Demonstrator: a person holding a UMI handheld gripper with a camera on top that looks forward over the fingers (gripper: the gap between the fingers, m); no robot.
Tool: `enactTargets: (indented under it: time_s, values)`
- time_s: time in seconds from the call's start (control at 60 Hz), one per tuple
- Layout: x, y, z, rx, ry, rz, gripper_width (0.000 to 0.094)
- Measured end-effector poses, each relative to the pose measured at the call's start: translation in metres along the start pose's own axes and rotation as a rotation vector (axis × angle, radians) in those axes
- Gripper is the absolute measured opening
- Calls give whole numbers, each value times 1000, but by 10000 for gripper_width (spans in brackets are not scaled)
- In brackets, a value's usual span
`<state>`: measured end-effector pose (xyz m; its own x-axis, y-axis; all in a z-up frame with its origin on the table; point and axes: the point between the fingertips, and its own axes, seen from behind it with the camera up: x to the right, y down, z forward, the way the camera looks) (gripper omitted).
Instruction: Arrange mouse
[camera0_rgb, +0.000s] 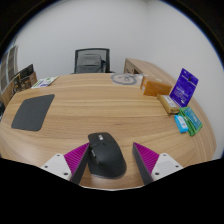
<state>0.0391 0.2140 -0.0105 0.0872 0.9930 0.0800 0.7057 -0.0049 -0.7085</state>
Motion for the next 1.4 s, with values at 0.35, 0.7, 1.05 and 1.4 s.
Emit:
enactTargets:
  time_s: [0.35, 0.7, 1.05, 1.4]
  values:
    - [3, 1, 15, -31, -33, 87, 721]
    - [9, 2, 11, -33, 6, 141, 299]
    - [8, -110, -56, 79, 85, 162, 296]
    - [-206, -223, -77, 183, -125, 87, 298]
